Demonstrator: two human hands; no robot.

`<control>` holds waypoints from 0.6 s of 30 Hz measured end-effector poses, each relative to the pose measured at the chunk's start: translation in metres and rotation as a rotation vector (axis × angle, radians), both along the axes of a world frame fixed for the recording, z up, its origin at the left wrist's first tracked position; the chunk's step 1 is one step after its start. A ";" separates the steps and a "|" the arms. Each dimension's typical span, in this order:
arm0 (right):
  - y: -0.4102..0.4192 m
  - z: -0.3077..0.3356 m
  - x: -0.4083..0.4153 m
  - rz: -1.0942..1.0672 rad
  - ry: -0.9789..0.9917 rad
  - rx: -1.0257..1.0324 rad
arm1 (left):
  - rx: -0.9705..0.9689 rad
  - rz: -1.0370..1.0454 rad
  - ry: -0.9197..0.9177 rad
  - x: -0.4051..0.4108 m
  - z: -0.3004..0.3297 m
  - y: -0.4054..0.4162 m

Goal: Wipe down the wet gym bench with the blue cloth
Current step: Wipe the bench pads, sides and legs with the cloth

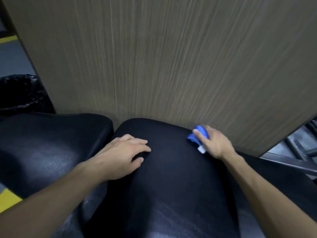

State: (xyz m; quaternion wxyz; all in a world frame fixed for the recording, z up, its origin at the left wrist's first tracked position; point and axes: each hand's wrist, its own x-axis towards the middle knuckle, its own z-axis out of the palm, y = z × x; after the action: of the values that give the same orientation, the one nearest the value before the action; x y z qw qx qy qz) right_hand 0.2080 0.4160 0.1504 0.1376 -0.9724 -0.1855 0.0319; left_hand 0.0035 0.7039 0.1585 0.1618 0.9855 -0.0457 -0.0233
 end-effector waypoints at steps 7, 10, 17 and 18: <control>-0.032 0.014 0.018 -0.354 0.143 -0.202 | -0.008 -0.043 0.018 -0.015 0.001 0.023; 0.048 0.011 0.023 -0.259 0.125 -0.177 | -0.005 -0.011 -0.014 -0.023 -0.001 0.045; 0.210 0.000 -0.003 0.160 0.079 -0.067 | -0.041 0.024 -0.111 -0.011 0.002 0.058; 0.202 0.001 0.000 0.182 0.102 -0.035 | -0.047 0.027 -0.116 -0.008 0.003 0.060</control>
State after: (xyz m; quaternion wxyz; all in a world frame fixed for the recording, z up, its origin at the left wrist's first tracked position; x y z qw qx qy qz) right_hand 0.2079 0.6183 0.1511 0.1263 -0.9509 -0.2652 0.0971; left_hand -0.0046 0.7637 0.1611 0.1822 0.9817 -0.0421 0.0370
